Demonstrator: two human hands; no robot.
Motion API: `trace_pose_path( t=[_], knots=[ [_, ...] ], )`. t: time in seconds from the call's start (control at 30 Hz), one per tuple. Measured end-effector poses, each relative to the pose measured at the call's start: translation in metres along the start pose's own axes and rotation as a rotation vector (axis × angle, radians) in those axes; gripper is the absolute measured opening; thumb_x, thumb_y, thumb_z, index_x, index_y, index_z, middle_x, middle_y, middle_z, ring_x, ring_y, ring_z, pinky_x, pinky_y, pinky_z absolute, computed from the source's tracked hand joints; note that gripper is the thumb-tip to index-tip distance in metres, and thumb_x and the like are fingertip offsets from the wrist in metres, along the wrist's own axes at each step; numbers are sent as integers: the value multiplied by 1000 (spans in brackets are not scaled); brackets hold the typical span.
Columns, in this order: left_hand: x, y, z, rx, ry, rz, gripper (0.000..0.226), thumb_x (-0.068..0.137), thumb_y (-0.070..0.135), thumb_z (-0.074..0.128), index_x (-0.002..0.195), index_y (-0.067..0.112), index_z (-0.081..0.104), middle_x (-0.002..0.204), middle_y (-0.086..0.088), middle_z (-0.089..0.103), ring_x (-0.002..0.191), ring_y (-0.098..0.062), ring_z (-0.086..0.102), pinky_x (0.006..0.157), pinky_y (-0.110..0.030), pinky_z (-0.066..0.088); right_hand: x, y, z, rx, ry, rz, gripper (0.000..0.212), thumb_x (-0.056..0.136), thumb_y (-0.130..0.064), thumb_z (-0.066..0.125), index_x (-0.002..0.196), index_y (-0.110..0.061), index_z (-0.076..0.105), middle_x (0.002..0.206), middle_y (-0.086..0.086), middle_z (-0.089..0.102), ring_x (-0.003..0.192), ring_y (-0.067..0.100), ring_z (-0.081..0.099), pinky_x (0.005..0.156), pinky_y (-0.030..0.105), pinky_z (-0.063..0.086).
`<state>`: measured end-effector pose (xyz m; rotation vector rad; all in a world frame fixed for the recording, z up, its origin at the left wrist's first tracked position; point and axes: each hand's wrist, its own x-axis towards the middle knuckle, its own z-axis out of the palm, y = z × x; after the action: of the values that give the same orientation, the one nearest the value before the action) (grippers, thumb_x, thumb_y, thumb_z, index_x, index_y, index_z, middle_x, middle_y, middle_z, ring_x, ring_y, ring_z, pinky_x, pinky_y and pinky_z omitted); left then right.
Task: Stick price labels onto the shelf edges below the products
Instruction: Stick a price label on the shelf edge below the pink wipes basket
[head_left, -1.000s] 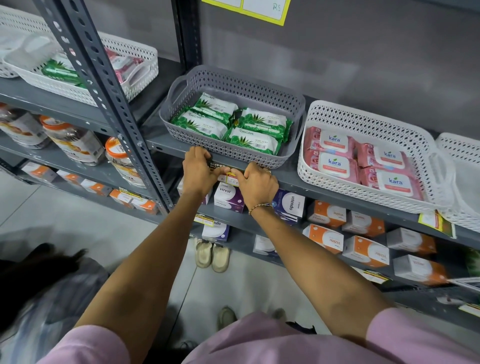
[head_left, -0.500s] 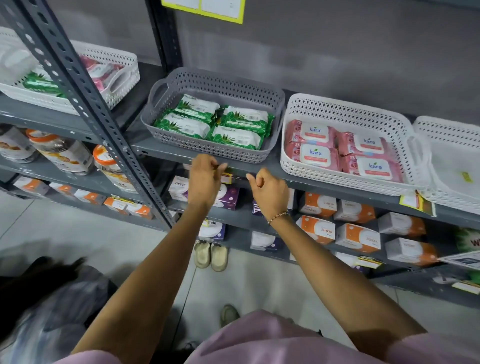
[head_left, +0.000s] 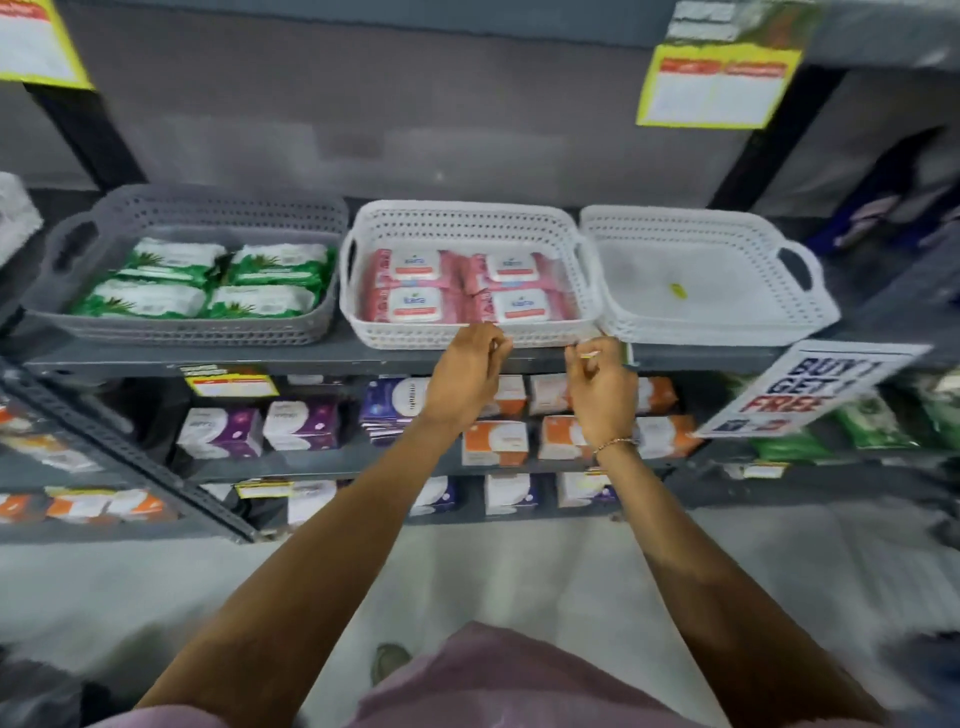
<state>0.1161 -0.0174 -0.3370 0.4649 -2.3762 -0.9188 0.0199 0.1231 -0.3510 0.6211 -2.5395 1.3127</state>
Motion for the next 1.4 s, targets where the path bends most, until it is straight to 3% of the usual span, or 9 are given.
trace_pose_path(
  t=[0.17, 0.27, 0.33, 0.47, 0.6, 0.9, 1.07, 1.23, 1.4],
  knots=[
    [9, 34, 52, 77, -125, -51, 19, 95, 14, 50, 79, 5, 51, 69, -4, 47, 67, -30, 55, 59, -32, 38, 37, 62, -31, 167, -69, 500, 42, 88, -40, 59, 66, -5, 63, 74, 22, 67, 69, 31, 60, 67, 47, 50],
    [11, 39, 68, 142, -205, -101, 14, 91, 5, 49, 77, 6, 51, 68, -1, 51, 74, -33, 60, 61, -35, 44, 48, 74, -31, 329, -207, 716, 47, 84, -48, 60, 86, -2, 66, 94, 23, 69, 87, 37, 64, 79, 49, 52],
    [12, 44, 75, 181, -236, -146, 12, 90, 4, 47, 86, 1, 58, 78, -11, 65, 79, -33, 64, 69, -42, 53, 52, 77, -29, 414, -236, 761, 47, 84, -48, 60, 93, -2, 66, 95, 17, 69, 84, 31, 65, 73, 40, 52],
    [13, 44, 83, 216, -241, -193, 15, 90, 2, 44, 89, 0, 59, 85, -19, 66, 78, -32, 63, 72, -45, 55, 58, 78, -27, 471, -212, 787, 28, 89, -27, 58, 66, -12, 59, 61, 4, 62, 40, 10, 55, 35, 17, 40],
    [16, 38, 84, 178, -160, -214, 11, 91, 6, 48, 93, 3, 59, 92, -15, 65, 80, -26, 61, 70, -36, 52, 58, 80, -31, 503, -215, 777, 24, 85, -15, 56, 61, -14, 58, 52, 0, 60, 28, 3, 48, 32, 12, 38],
    [22, 27, 80, 160, -126, -215, 12, 90, 4, 49, 99, 3, 57, 101, -15, 62, 86, -21, 56, 74, -26, 43, 54, 89, -26, 457, -265, 746, 37, 89, -48, 52, 69, -17, 59, 52, -5, 63, 37, 7, 58, 41, 20, 49],
    [23, 29, 78, 184, -136, -189, 20, 90, 4, 51, 109, -1, 54, 107, -19, 60, 97, -28, 57, 85, -35, 49, 64, 83, -21, 484, -250, 781, 17, 89, -19, 51, 78, -12, 62, 57, 0, 66, 41, 8, 55, 34, 13, 40],
    [21, 26, 81, 202, -166, -147, 29, 89, 6, 55, 116, -3, 49, 114, -21, 53, 107, -32, 51, 93, -42, 48, 58, 80, -33, 501, -225, 742, 24, 84, -21, 51, 63, -12, 59, 39, -3, 60, 33, 8, 53, 37, 16, 45],
    [18, 27, 79, 189, -136, -115, 20, 93, 14, 53, 108, 1, 56, 107, -19, 55, 96, -31, 55, 84, -41, 49, 30, 94, -52, 383, -439, 430, 26, 82, -17, 54, 57, -13, 59, 45, -2, 63, 40, 3, 57, 40, 14, 44]
  ],
)
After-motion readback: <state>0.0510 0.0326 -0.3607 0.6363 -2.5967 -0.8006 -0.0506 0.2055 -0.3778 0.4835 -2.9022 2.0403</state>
